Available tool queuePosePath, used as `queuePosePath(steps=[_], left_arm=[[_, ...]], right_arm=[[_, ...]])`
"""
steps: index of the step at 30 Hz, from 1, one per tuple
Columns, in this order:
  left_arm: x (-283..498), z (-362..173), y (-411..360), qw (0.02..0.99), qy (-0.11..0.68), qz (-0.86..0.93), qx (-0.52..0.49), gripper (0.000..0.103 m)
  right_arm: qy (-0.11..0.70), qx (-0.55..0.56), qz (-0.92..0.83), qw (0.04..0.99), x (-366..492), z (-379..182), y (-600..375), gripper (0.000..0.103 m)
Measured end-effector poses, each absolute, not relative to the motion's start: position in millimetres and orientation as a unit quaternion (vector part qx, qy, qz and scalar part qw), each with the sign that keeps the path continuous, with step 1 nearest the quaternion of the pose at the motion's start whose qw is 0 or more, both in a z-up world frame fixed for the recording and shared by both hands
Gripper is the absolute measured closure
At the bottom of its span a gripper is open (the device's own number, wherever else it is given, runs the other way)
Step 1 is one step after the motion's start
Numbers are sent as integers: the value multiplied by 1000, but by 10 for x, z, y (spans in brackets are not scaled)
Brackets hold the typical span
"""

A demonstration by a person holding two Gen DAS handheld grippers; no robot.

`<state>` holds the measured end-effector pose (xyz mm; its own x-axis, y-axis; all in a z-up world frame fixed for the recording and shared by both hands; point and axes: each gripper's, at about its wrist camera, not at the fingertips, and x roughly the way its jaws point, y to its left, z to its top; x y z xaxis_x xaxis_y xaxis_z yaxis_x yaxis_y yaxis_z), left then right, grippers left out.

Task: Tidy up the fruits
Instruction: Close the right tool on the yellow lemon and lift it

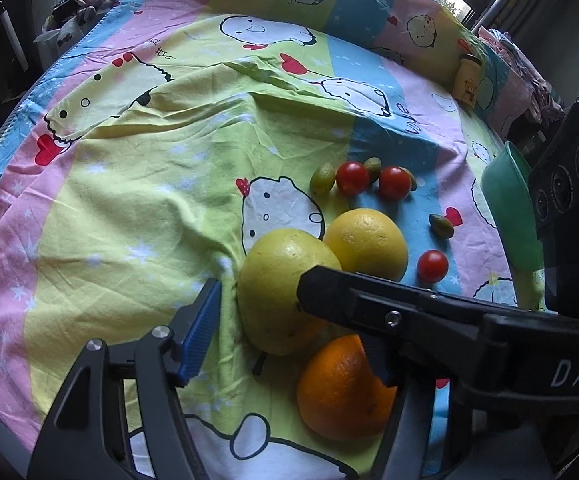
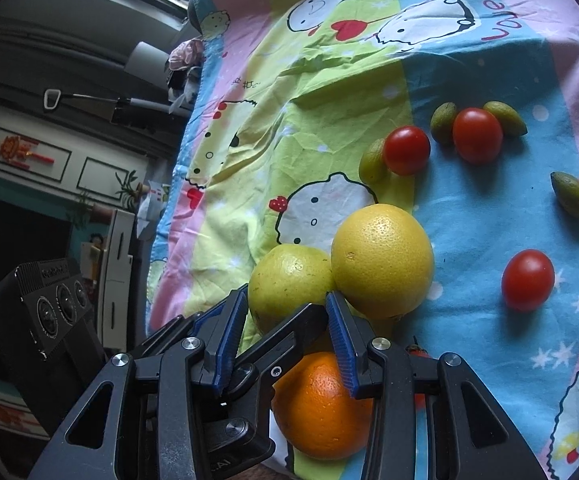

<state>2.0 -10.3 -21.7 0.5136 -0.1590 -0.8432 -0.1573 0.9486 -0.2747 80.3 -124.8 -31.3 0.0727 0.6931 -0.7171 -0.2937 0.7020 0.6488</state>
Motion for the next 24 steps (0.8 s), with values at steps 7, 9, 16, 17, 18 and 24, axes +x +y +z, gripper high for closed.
queuePosePath(steps=[7,9,16,17,18,24], left_arm=[[-2,-176,-113,858,491,13,-154,43],[-6,-159,-107,859,488,13,-154,43],[-57,-72,-38,863,472,11,-180,43],[-71,-46,-32,865,467,9,-182,43],[-87,-22,-27,867,462,6,-188,43],[-114,92,-62,871,441,-27,-214,44]], right_arm=[[582,189,346,711,780,-316,-1279,58],[578,188,347,714,761,-285,-1288,58],[556,189,326,741,746,-153,-1477,57],[550,190,325,745,743,-125,-1508,57],[546,190,324,749,746,-98,-1540,57],[536,196,302,763,792,-58,-1673,51]])
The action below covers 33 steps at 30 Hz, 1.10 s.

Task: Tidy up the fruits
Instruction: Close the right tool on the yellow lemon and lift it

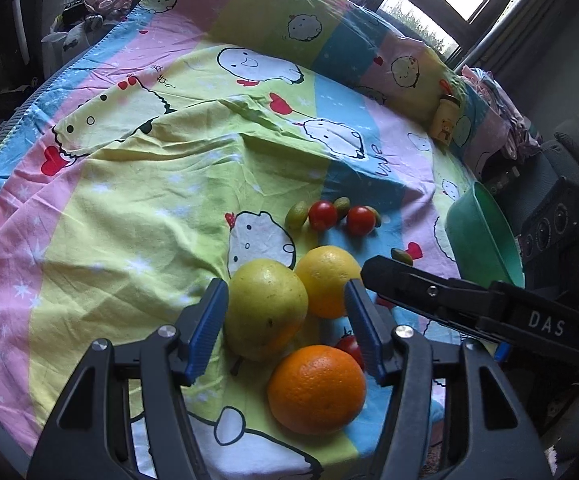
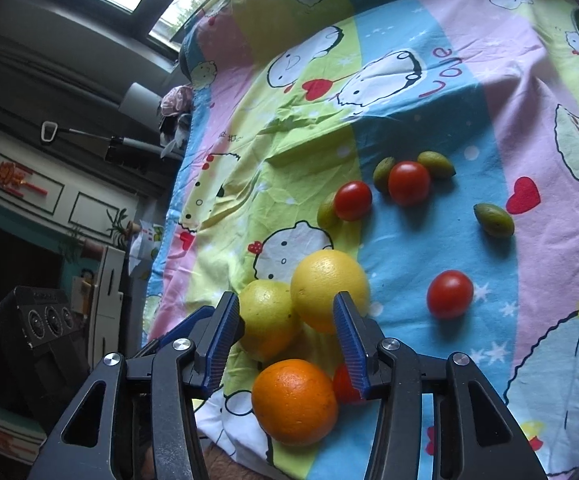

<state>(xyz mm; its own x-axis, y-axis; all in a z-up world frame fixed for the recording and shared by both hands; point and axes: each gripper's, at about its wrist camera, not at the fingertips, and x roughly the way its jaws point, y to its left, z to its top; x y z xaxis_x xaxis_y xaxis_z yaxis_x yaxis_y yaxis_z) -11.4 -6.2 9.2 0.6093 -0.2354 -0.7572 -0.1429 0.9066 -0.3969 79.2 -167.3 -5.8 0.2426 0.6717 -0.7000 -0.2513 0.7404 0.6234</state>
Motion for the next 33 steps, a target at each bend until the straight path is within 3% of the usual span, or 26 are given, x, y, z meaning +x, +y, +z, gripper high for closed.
queuePosePath(steps=[15,33], left_arm=[[138,100,-528,877,461,-35,-135,44],[273,-28,-614,857,489,-59,-155,50]], right_arm=[[561,225,277,747,1105,-307,-1806,50],[596,197,317,711,1219,-479,-1599,50]])
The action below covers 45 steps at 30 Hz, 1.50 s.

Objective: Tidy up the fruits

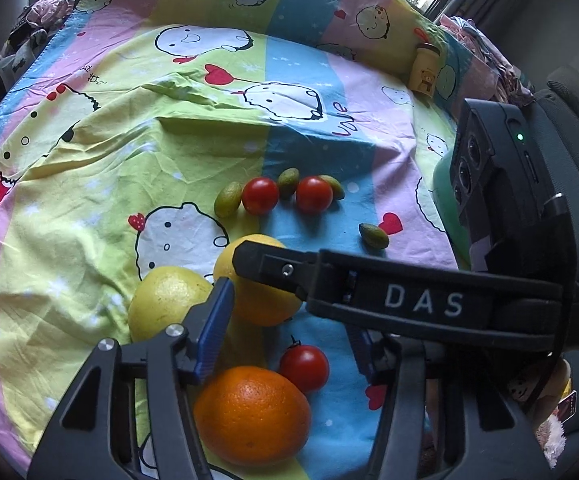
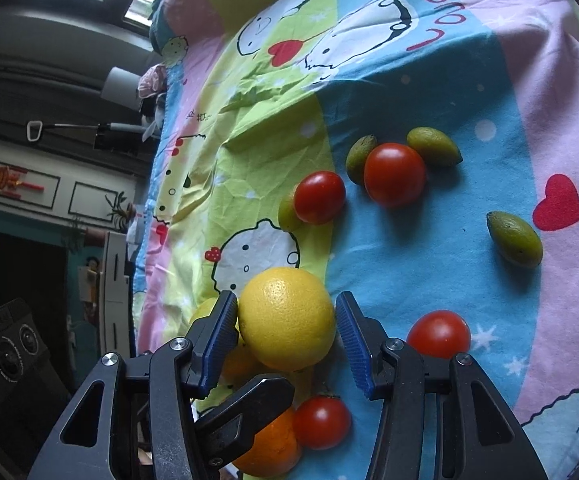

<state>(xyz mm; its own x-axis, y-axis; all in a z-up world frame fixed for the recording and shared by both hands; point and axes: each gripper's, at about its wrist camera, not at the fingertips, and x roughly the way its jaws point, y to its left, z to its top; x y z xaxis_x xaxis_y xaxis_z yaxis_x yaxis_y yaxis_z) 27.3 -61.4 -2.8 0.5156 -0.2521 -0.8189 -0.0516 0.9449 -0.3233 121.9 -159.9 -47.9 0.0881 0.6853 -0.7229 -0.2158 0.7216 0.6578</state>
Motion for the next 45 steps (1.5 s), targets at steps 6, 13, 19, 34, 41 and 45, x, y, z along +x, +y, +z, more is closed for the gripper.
queuePosePath(steps=[6,13,19,34,41,45], left_arm=[[287,-32,-627,862,482,-55,-147,50],[254,239,-763,887,437,-82,-122,52],[290,604,-1021,907,387,-126,-110,50],[692,1067,-2128,898,310,-308,-50,65],[960,759,-2259,875,397,-272,-53,63],[857,779,-1874,902,395,-172,-19,62]], right_arm=[[583,204,315,720,1210,-471,-1624,50],[539,224,313,749,1138,-193,-1810,51],[472,254,297,791,1042,262,-2236,52],[331,320,221,860,958,889,-3401,71],[365,373,184,833,1063,477,-3752,71],[380,355,168,838,1021,460,-3766,71]])
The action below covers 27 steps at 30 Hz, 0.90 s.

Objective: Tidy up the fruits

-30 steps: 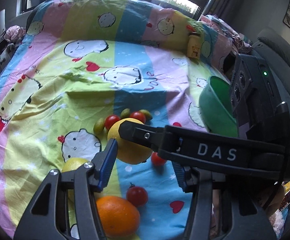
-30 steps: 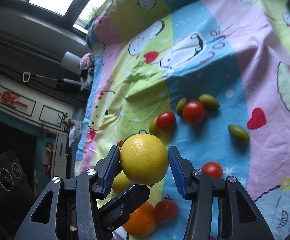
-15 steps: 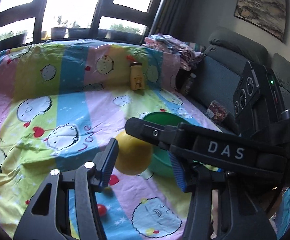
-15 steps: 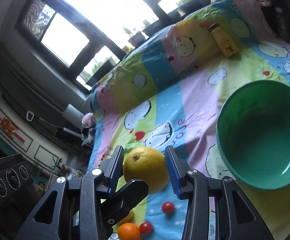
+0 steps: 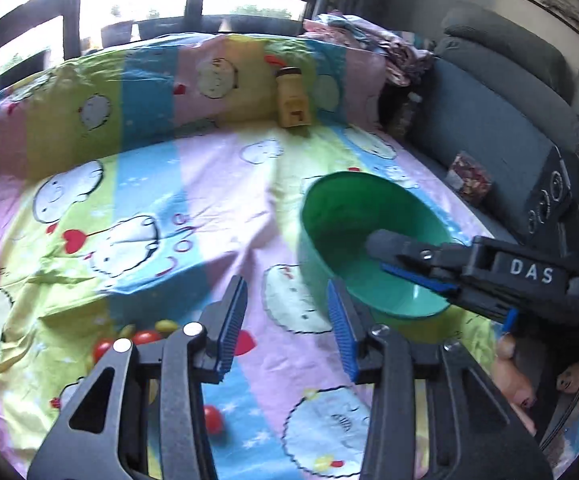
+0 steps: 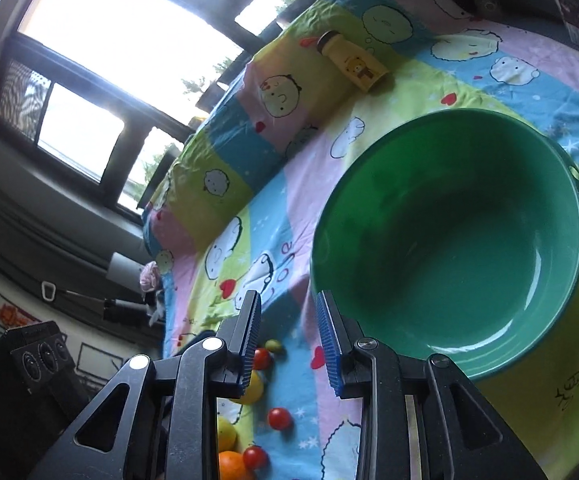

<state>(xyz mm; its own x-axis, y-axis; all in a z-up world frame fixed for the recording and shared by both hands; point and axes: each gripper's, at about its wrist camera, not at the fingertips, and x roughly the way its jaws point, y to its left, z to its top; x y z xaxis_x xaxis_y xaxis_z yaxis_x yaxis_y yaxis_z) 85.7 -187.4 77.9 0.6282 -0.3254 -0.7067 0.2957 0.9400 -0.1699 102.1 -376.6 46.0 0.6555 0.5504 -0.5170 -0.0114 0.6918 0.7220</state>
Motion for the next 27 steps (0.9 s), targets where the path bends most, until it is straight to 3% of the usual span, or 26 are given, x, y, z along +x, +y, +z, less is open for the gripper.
queuePosePath(steps=[4,11,19,27], left_arm=[[826,715,-1372,897,419,-128,-67,58],[652,439,-836,880,466,-48,-81,58],[719,29,-488,854,503,-23,-132,58],[799,-139,-518,846,515,-23,-138,58]], right_arm=[[392,349,199,828,1017,459,-3617,71],[441,312,283,792,1095,355,-2878,50],[521,219,303,768,1263,33,-1942,50],[555,211,306,744,1452,-242,-1729,49]])
